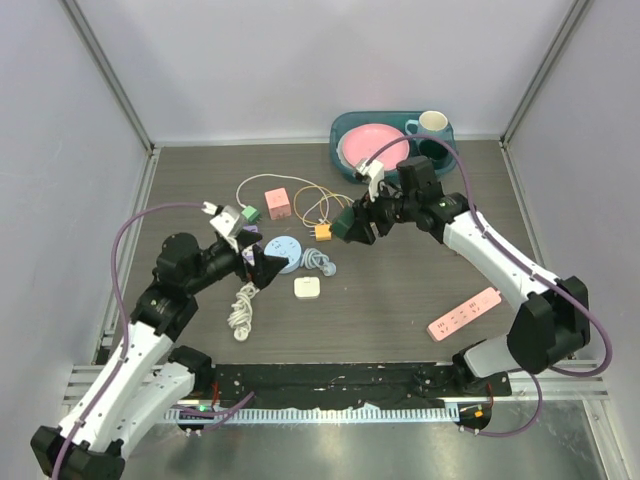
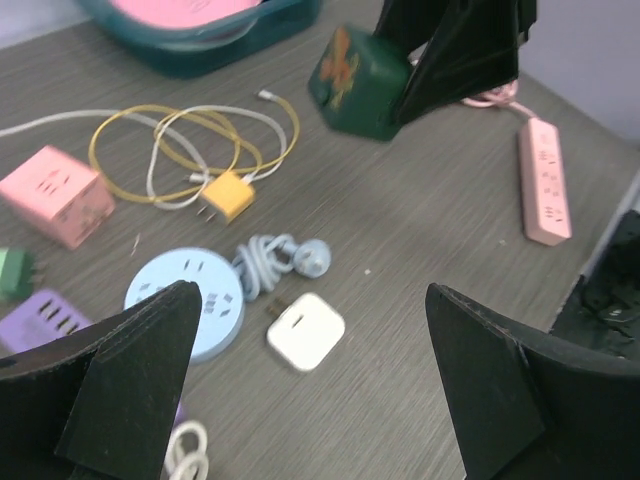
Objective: Insert the plug
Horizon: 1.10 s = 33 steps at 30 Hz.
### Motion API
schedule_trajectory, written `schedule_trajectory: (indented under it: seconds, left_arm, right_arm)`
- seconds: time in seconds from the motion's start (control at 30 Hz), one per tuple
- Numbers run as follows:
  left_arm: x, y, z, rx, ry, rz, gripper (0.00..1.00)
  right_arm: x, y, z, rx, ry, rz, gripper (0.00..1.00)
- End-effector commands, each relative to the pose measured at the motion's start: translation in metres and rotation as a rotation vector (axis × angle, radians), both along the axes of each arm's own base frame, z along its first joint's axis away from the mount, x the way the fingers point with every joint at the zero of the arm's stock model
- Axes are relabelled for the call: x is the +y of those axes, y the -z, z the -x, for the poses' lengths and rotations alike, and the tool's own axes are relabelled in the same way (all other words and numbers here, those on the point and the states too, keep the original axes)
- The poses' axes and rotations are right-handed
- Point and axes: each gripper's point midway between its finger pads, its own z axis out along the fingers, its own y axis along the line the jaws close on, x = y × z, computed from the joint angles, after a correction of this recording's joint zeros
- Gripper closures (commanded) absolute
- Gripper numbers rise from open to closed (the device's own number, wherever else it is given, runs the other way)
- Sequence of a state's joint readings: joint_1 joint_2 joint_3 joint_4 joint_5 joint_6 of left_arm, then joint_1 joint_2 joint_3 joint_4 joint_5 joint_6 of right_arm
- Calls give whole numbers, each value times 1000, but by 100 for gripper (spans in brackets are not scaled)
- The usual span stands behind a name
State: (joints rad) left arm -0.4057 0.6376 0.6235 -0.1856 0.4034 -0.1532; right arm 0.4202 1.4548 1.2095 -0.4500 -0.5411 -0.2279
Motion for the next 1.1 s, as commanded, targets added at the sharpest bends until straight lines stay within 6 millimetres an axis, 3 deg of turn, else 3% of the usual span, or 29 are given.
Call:
schedule_trajectory:
  seconds: [0.0,0.17,0.3,0.67,1.07]
  left_arm:
    - [-34,-61,4,-137,221,79,0]
    - [-56,-66,8,-106,389,77,0]
    - [-68,-78,7,-122,489,75,0]
    - [-103,-89,9,-140,754,75,0]
    - [-129,-79,17,-94,862,56,4]
  right_arm:
    - [30,-40,43,-32,-201,-152,93]
    - [44,-77,66,-74,-302,-253,93]
    - [48,-95,81,-95,-381,-307,93]
    - [47,-106,100,-123,-458,-343,93]
    - [49,-116,108,-152,-483,-374,93]
